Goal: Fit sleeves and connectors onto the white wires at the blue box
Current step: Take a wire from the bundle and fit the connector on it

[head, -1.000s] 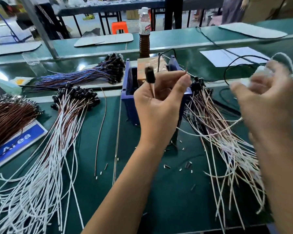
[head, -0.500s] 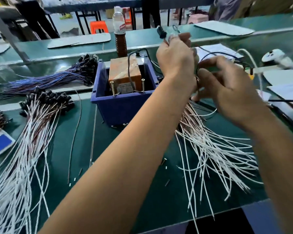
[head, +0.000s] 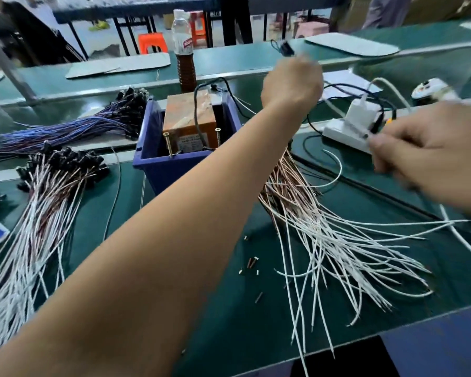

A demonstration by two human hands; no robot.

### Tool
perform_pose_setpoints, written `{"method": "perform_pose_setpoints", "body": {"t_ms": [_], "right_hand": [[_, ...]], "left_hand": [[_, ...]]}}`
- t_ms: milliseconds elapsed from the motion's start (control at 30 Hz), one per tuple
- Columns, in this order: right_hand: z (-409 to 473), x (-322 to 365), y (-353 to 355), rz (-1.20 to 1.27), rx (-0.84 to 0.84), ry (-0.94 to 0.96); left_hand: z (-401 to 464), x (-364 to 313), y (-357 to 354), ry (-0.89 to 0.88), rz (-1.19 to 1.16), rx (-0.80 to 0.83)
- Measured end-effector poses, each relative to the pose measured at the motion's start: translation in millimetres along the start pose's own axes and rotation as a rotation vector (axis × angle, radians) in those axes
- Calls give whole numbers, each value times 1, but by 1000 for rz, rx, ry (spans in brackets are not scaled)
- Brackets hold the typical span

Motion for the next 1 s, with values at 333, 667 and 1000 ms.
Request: {"method": "perform_pose_setpoints", "body": {"t_ms": [333,667,1000], "right_hand": [[21,-42,-124,-216,231,-217],[25,-20,-97,203,-91,-165],[-28,128,-185,291,553,291]], "left_hand": [[-23,81,-23,36,468,69],[-75,10,-9,-388,409,322],[-132,165,197,229,803,345]]}}
Point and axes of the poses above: each hand's wrist, its own z-axis towards the middle knuckle, its own y-axis out of the back of the hand, x = y × z, the point moved 9 cm from there along z, towards the middle knuckle, and after that the axes turned 12 degrees about -y, right-handed, at the moved point
